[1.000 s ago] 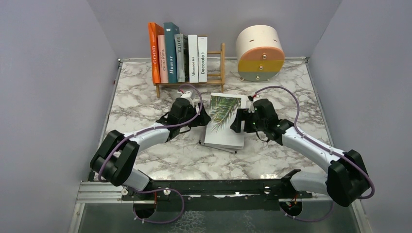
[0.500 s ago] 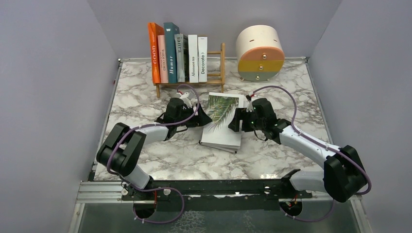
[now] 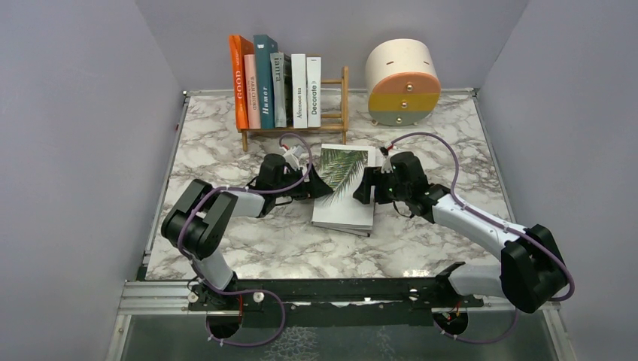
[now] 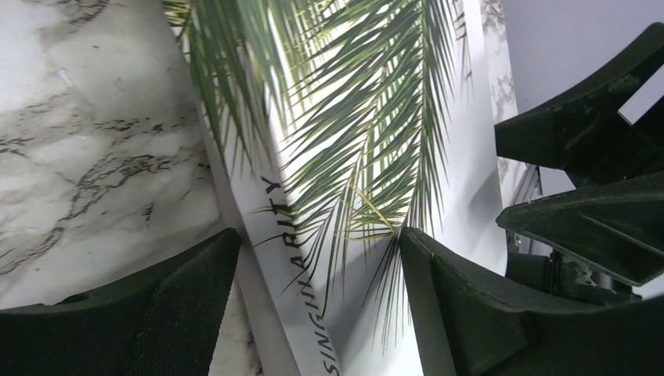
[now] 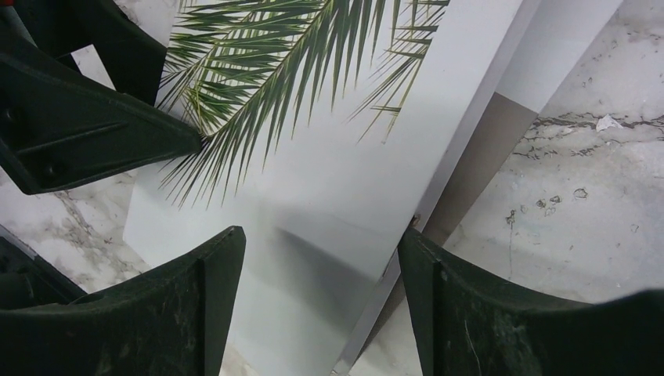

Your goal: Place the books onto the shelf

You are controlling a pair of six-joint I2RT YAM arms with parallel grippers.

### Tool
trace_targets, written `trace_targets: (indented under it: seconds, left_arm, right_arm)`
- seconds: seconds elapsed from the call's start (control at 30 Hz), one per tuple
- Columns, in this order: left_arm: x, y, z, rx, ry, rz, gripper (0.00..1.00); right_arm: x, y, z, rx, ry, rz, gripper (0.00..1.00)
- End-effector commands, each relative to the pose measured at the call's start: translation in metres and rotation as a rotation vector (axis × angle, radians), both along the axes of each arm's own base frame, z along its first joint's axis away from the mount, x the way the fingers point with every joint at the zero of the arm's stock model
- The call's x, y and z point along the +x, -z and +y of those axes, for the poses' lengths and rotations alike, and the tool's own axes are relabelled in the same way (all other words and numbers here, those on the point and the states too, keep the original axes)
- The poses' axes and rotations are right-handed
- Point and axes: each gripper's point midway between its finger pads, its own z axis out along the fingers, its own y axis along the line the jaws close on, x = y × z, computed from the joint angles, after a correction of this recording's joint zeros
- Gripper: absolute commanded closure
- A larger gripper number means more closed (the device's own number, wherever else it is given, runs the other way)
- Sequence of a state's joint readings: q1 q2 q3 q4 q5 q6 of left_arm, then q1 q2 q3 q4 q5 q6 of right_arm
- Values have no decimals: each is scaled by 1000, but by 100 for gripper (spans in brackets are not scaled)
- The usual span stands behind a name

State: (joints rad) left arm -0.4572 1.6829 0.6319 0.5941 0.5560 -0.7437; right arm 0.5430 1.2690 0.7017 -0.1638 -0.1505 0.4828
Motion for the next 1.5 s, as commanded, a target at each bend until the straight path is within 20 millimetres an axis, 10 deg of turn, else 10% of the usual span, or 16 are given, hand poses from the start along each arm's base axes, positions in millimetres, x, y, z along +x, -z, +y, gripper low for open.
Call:
trace_targets:
  seconds: [0.0,0.43,0.93,1.47]
  left_arm:
    - [-11,-4,-12,-70,85,15,31]
    - [-21,-4,-50,-134,167,30,31]
    - [-32,-34,-49,-272,167,-11,31]
    - [-32,-73,-50,-333,171,-80,33]
  right_arm:
    - [5,-5,-4,-15,9,-45,30]
    - [4,-5,-27,-74,71,-71,30]
    - [4,20,-17,-46,36,-38,30]
    - [5,-9,1,62,-43,-137,32]
